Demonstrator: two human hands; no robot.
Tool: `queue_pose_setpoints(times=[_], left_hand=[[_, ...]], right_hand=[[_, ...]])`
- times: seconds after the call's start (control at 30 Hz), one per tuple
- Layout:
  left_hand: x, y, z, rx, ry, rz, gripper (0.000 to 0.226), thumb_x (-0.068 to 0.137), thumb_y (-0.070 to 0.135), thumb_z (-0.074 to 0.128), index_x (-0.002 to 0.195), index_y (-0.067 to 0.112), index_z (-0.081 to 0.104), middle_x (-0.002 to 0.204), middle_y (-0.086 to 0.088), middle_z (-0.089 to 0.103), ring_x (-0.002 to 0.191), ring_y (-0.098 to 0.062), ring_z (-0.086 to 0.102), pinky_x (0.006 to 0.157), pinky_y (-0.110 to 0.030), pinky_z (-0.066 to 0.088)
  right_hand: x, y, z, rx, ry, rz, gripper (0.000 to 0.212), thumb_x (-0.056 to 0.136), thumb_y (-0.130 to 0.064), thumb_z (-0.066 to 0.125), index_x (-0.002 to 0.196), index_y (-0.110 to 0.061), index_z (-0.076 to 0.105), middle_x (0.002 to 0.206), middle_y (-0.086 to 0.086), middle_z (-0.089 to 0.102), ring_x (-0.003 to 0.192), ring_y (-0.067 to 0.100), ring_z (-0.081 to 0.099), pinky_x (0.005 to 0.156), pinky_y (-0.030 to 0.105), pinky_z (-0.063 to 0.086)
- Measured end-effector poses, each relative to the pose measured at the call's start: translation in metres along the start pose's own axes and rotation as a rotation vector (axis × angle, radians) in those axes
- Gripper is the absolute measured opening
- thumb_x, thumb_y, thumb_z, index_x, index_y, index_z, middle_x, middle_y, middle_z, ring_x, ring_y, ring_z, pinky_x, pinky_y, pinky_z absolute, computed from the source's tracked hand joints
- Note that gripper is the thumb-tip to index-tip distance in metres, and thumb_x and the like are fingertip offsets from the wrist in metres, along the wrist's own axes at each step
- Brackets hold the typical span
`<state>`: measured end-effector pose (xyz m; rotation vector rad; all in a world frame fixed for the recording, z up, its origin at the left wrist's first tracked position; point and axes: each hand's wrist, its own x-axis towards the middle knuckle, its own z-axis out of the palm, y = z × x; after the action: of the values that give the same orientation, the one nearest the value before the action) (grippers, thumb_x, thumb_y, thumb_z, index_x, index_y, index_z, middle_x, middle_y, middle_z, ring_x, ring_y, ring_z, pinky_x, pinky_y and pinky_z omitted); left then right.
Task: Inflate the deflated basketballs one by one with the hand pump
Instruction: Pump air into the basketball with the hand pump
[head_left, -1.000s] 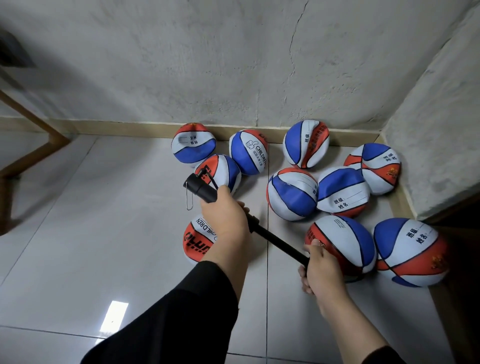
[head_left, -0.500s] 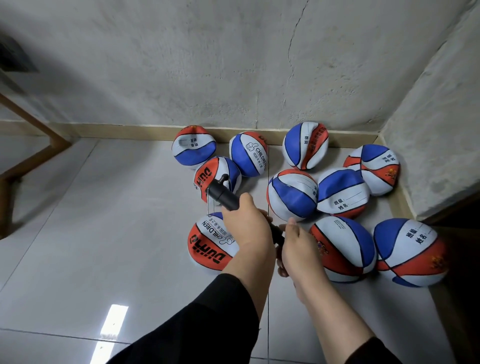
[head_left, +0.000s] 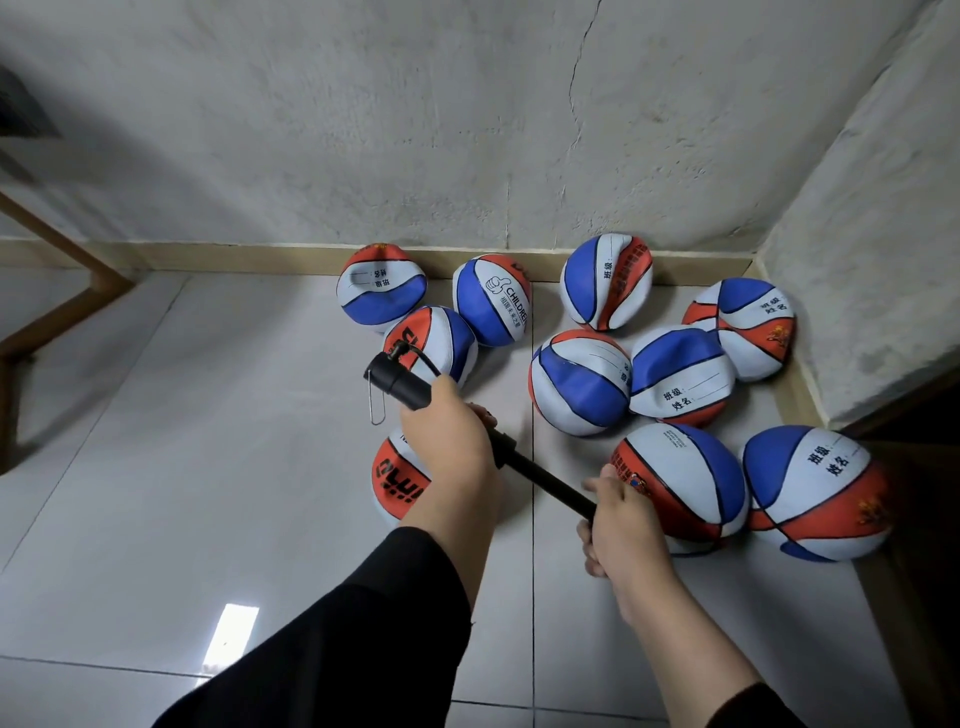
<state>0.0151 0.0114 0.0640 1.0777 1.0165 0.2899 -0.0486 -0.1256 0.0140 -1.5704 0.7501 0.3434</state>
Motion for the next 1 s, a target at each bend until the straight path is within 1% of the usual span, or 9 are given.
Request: queue_pose_setpoints(times=[0.1,0.17,0.23,0.33,0.53,0.67,0.77,0.9,1.0], left_hand=[[-0.009,-0.004,0.003,-0.015,-0.006,-0.006,0.020,0.090,0.020,0.049,0.104,0.007,0.053,0.062,-0.013,0.056,0.046,-0.022,0.055,0.059,-0.044,0.054],[-0.018,-0.006,0.005,-0.013,-0.015,-0.012,0.016,0.091,0.018,0.048,0.103,0.008,0.052,0.064,-0.014,0.057,0.046,-0.022,0.053,0.055,-0.037,0.050],[-0.028,-0.009,0.008,-0.017,-0.025,-0.015,0.008,0.093,0.017,0.049,0.099,0.011,0.051,0.058,-0.008,0.055,0.045,-0.020,0.052,0.048,-0.028,0.044],[-0.035,-0.013,0.012,-0.052,-0.051,-0.046,0.010,0.093,0.017,0.050,0.100,0.009,0.051,0.048,-0.001,0.052,0.044,-0.020,0.053,0.047,-0.026,0.044],[-0.028,-0.008,0.012,-0.040,-0.074,-0.081,0.016,0.093,0.019,0.052,0.105,0.008,0.054,0.055,-0.004,0.053,0.045,-0.019,0.054,0.048,-0.028,0.045],[-0.003,0.001,0.003,-0.051,0.003,-0.044,0.029,0.088,0.025,0.053,0.104,0.002,0.057,0.064,-0.012,0.055,0.052,-0.026,0.057,0.054,-0.040,0.052],[0.009,0.004,-0.001,-0.052,0.027,-0.036,0.023,0.089,0.025,0.052,0.101,0.006,0.055,0.065,-0.012,0.056,0.054,-0.027,0.055,0.057,-0.045,0.052],[-0.002,0.000,0.004,-0.003,0.016,-0.019,0.025,0.090,0.024,0.050,0.106,0.005,0.055,0.064,-0.012,0.058,0.050,-0.023,0.061,0.057,-0.039,0.054],[-0.012,0.002,0.010,-0.030,0.006,-0.013,0.021,0.093,0.019,0.049,0.108,0.005,0.055,0.064,-0.015,0.056,0.043,-0.018,0.054,0.045,-0.029,0.048]], right_hand=[[-0.001,-0.009,0.013,-0.085,-0.022,-0.082,0.042,0.110,-0.038,0.030,0.099,-0.012,0.062,0.068,0.012,0.052,0.048,0.023,0.041,0.042,0.022,0.033],[-0.002,-0.015,0.019,-0.121,-0.020,-0.134,0.044,0.108,-0.035,0.031,0.097,-0.006,0.061,0.072,0.014,0.054,0.054,0.026,0.045,0.045,0.027,0.037],[-0.003,-0.021,0.025,-0.134,-0.013,-0.167,0.046,0.109,-0.040,0.031,0.094,-0.012,0.065,0.076,0.014,0.059,0.058,0.028,0.051,0.048,0.031,0.043],[0.000,-0.024,0.031,-0.170,0.009,-0.218,0.058,0.104,-0.053,0.029,0.098,-0.012,0.070,0.080,0.013,0.066,0.064,0.028,0.056,0.058,0.042,0.052],[0.000,-0.023,0.024,-0.075,-0.047,-0.134,0.048,0.109,-0.047,0.031,0.101,-0.018,0.068,0.070,0.013,0.057,0.049,0.024,0.047,0.042,0.025,0.038],[0.000,-0.009,0.004,0.007,-0.007,-0.022,0.040,0.109,-0.044,0.033,0.099,-0.020,0.062,0.055,0.008,0.049,0.039,0.017,0.035,0.041,0.022,0.027],[0.000,-0.001,-0.005,0.031,0.007,0.017,0.041,0.110,-0.045,0.034,0.102,-0.016,0.062,0.052,0.007,0.047,0.036,0.014,0.031,0.044,0.022,0.024],[-0.002,-0.007,0.003,0.008,-0.014,0.003,0.040,0.111,-0.043,0.033,0.105,-0.015,0.061,0.058,0.010,0.045,0.040,0.016,0.030,0.045,0.021,0.024],[-0.005,-0.021,0.015,-0.043,-0.045,-0.081,0.040,0.110,-0.040,0.032,0.106,-0.015,0.063,0.062,0.009,0.049,0.043,0.018,0.036,0.042,0.022,0.029]])
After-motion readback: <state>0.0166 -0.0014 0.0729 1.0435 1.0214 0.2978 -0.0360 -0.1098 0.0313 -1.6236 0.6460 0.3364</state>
